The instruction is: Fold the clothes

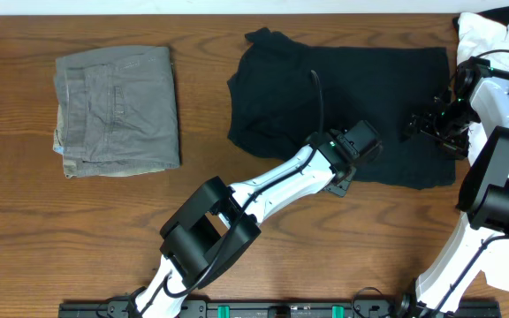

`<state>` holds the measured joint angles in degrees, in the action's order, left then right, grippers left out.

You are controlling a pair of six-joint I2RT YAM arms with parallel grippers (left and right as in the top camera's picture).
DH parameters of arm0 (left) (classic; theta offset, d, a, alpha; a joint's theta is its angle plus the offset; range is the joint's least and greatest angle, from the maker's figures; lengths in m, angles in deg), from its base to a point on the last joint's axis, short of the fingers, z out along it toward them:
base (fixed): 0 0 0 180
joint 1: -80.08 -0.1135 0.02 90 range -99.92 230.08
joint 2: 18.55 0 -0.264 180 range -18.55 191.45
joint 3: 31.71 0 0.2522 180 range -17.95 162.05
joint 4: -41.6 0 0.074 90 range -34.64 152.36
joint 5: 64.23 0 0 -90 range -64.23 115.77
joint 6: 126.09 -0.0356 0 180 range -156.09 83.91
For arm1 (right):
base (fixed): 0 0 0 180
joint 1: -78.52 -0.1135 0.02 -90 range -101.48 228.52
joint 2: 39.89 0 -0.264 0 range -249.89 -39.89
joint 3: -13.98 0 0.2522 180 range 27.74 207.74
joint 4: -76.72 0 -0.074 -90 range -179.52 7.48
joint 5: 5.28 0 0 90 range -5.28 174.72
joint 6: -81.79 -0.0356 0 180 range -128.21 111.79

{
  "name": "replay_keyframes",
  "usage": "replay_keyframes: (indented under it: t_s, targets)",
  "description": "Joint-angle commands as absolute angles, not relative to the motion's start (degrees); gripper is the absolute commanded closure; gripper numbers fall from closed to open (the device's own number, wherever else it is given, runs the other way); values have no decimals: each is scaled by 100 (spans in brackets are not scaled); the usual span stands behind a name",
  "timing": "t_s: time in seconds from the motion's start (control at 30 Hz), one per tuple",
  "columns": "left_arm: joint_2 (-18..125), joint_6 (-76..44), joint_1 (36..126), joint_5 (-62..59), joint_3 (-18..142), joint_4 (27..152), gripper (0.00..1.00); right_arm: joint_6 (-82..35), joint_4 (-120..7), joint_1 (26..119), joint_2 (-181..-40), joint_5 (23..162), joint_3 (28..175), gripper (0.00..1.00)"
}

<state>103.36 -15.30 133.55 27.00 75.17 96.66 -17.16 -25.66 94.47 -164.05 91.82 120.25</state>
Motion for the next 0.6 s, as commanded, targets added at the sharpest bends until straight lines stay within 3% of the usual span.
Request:
replay_keyframes:
  t_s: [0.0,0.57]
  targets:
    - [10406,-1613,13357,3103,7500,9660,41,-1734,-2566,9410,-16440,9225,11986,1]
    - [10581,-1580,13397,3096,7421,9544,41,-1734,-2591,9410,-16440,9221,11986,1]
